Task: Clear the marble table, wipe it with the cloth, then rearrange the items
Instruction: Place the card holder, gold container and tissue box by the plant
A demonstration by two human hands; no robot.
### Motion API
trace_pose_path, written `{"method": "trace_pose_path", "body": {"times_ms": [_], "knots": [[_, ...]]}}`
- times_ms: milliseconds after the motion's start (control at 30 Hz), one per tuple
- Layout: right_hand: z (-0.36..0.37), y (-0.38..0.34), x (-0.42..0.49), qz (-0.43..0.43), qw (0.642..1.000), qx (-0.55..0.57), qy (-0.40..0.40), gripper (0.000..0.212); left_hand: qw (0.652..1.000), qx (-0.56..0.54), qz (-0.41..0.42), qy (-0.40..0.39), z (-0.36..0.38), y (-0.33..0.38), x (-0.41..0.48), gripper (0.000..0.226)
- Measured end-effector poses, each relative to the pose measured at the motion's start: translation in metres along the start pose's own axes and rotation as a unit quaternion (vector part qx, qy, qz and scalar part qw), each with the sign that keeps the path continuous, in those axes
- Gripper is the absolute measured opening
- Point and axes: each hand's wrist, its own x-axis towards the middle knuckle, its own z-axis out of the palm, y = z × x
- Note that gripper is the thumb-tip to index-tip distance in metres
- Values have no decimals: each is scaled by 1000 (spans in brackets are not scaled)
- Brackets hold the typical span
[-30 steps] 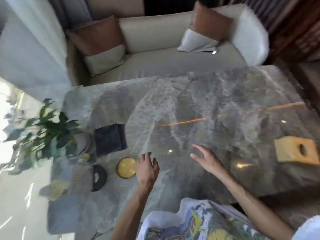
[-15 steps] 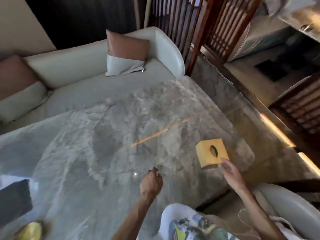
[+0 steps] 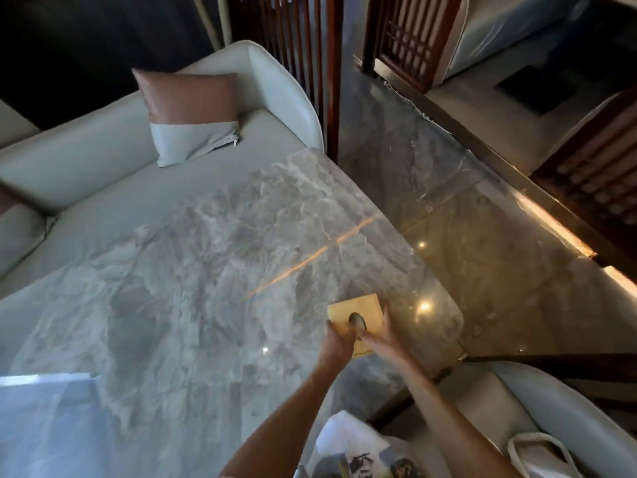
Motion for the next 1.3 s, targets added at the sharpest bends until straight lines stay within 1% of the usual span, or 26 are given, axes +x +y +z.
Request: {"method": "trace_pose_path", "body": {"times_ms": [67,100,167,233,333,367,433,533,600,700,733,800,867,933,1000,1067,1100,1167,1233,1300], "knots": [[5,5,6,4,999,26,19,103,998,-23,-55,-9,5,7,4,77],[5,5,6,3,999,30,20,103,997,-35,-73,-10,6,10,6,77],[2,7,9,-1,1000,23,10,103,994,-55,-96,-11,7,11,10,74],[-1,9,10,-3,1000,19,3,104,993,-58,-101,-9,6,13,11,73],[0,13,10,0,1000,-13,17,101,993,-62,-104,0,3,14,11,64],[2,15,9,-2,1000,-23,17,94,992,-72,-106,4,2,12,10,59],[12,15,4,-6,999,-37,9,72,991,-81,-110,8,-6,7,3,58],[41,23,0,-7,997,-74,-3,54,988,-99,-115,32,-27,-16,-10,59],[68,37,9,-25,994,-94,-40,47,983,-121,-127,60,-49,-41,-20,57],[122,33,-4,-31,984,-131,-116,47,968,-168,-149,110,-88,-85,-46,57],[140,33,-10,-29,977,-151,-145,49,961,-184,-161,127,-101,-100,-56,53],[180,24,-30,-25,964,-182,-193,57,947,-208,-182,161,-125,-133,-75,39],[221,26,-45,-1,950,-210,-231,66,935,-228,-198,187,-149,-168,-94,33],[265,34,-60,2,936,-229,-267,76,922,-247,-213,209,-172,-205,-114,32],[307,42,-81,10,921,-268,-284,87,910,-263,-224,229,-192,-243,-136,36],[349,57,-98,11,906,-298,-301,92,897,-286,-230,246,-212,-285,-157,37],[369,62,-111,10,899,-311,-307,90,892,-295,-231,252,-222,-308,-167,39],[408,72,-139,16,892,-329,-310,80,883,-318,-233,256,-242,-352,-188,45],[447,82,-173,24,891,-332,-309,66,881,-321,-241,251,-261,-395,-209,53],[487,98,-199,23,893,-330,-304,58,882,-315,-247,249,-280,-438,-228,56]]}}
